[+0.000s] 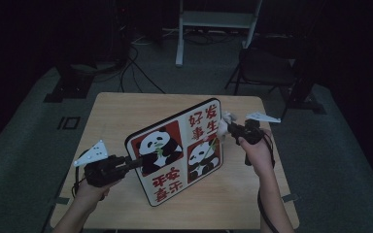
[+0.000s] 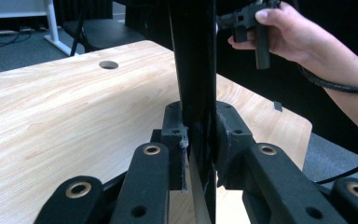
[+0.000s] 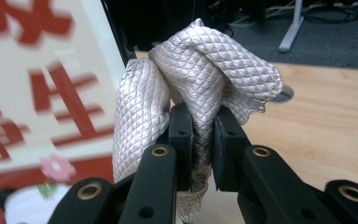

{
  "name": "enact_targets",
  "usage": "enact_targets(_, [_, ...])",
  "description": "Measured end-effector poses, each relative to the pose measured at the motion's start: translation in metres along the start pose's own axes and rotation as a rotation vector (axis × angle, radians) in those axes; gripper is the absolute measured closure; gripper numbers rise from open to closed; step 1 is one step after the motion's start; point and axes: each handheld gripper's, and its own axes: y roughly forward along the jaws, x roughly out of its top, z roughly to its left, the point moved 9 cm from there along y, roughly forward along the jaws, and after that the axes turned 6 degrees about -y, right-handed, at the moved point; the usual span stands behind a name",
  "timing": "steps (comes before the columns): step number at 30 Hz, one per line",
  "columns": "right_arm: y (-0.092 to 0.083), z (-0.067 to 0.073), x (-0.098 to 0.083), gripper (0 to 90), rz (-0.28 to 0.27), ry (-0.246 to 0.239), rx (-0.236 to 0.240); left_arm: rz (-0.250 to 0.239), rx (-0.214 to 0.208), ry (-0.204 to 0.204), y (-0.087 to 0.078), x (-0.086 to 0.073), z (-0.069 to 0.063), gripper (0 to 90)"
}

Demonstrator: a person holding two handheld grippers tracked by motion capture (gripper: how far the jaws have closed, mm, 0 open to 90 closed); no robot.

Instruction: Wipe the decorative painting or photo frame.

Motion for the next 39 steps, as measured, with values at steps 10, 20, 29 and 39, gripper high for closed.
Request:
enact_targets(10, [0.006, -0.006, -0.046, 80.2, 0.089, -0.022, -0.017, 0.005, -0.003, 0.004, 0.001, 0.000, -0.001, 77.2])
enact_targets(20, [0.012, -0.010, -0.091, 80.2, 0.163, -0.038, -0.043, 0.007, -0.001, 0.006, 0.002, -0.001, -0.001, 77.1])
enact_targets(29, [0.018, -0.015, -0.124, 80.0, 0.238, -0.032, -0.049, 0.011, -0.003, 0.006, 0.002, -0.001, 0.000, 77.1])
enact_targets(39, [0.027, -0.033, -0.141, 75.5, 0.274, -0.064, -0.168, 0.010, -0.005, -0.011, 0.000, 0.000, 0.002, 76.7])
